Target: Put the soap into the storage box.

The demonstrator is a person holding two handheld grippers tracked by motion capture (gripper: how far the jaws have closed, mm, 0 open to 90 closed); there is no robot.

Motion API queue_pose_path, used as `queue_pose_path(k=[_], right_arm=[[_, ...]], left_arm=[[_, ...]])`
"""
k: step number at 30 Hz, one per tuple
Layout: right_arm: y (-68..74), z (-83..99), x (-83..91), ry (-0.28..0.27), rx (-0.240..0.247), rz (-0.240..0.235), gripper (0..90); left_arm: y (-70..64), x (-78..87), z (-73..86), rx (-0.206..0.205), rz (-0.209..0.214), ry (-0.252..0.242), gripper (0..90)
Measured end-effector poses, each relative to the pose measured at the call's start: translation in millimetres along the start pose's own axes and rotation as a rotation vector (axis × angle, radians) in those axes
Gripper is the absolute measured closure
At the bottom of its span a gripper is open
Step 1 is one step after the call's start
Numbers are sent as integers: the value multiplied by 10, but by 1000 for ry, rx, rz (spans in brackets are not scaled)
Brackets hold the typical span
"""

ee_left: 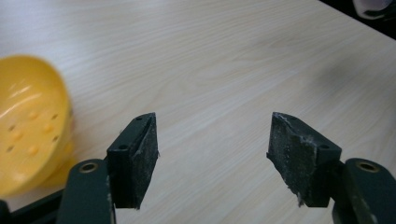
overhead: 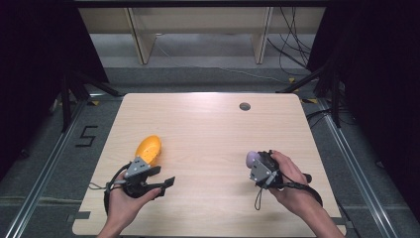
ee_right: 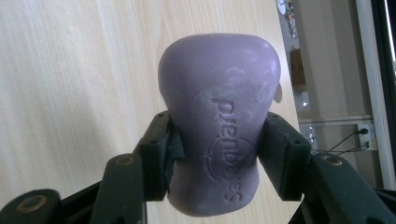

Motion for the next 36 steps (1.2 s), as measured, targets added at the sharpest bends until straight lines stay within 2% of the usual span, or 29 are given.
queue_pose_path(k=[1, 2, 3, 5, 6, 8, 9, 10, 11, 12, 13, 14, 15, 16, 17, 18, 19, 20, 22, 23, 24, 25, 26, 27, 28, 35, 36], right_arm=[[4, -15, 13, -3, -3, 5, 503], [30, -34, 34, -6, -24, 1, 503], [18, -56, 45, -19, 4, 11, 503], [37, -82, 57, -25, -1, 14, 503], [33, -96, 64, -30, 13, 18, 503], [79, -137, 85, -30, -5, 22, 503], [79, -137, 85, -30, -5, 22, 503], [74, -178, 91, -44, 32, 31, 503], [74, -178, 91, -44, 32, 31, 503], [87, -185, 102, -39, 24, 29, 503], [94, -201, 101, -47, 26, 31, 503], [102, -212, 111, -51, 24, 29, 503], [108, -220, 114, -51, 29, 25, 503], [112, -232, 109, -56, 31, 26, 503], [112, -232, 109, -56, 31, 26, 503], [124, -258, 113, -61, 32, 28, 503], [136, -266, 110, -61, 28, 28, 503], [137, -272, 110, -62, 35, 25, 503], [140, -285, 106, -62, 42, 31, 503], [145, -293, 108, -64, 46, 27, 503], [146, -321, 101, -79, 58, 24, 503], [146, -321, 101, -79, 58, 24, 503], [157, -327, 95, -81, 60, 17, 503], [177, -313, 97, -72, 33, 13, 503], [169, -321, 93, -78, 49, 14, 503], [173, -344, 95, -85, 59, 15, 503], [159, -355, 88, -93, 81, 19, 503]], left_arm=[[0, 0, 0, 0, 0, 0, 321], [-87, -56, -113, -28, 18, 2, 320], [-146, -88, -175, -39, 37, 15, 319], [-179, -106, -213, -51, 48, 19, 314], [-236, -138, -285, -59, 59, 20, 314], [-349, -217, -442, -83, 81, 12, 312], [-349, -217, -442, -83, 81, 12, 311], [-440, -276, -529, -94, 103, 14, 311], [-440, -276, -529, -94, 103, 14, 310], [-544, -343, -588, -95, 131, 22, 310], [-544, -343, -588, -95, 131, 22, 309], [-653, -418, -633, -92, 160, 26, 308], [-653, -418, -633, -92, 160, 26, 308], [-756, -489, -667, -77, 194, 39, 307], [-756, -489, -667, -77, 194, 39, 307], [-823, -533, -691, -51, 220, 45, 308], [-897, -598, -731, -49, 238, 48, 308], [-897, -598, -731, -49, 238, 48, 309], [-1005, -693, -800, -56, 252, 53, 312], [-1005, -693, -800, -56, 252, 53, 313], [-1074, -737, -850, -59, 268, 53, 314], [-1074, -737, -850, -59, 268, 53, 316], [-1136, -771, -899, -47, 284, 52, 319], [-1157, -788, -917, -46, 291, 53, 323], [-1174, -808, -934, -48, 299, 53, 328], [-1241, -923, -958, -39, 311, 84, 362], [-1254, -948, -958, -26, 307, 90, 365]])
Point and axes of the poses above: each handheld gripper's, and its own axes: x roughly backward along the jaws, z roughly out of its underside, y roughly to its left, the point moved 10 cm from there along -x, roughly forward along the jaws, and after that the axes turned 4 degrees about y, right-handed, at the moved point
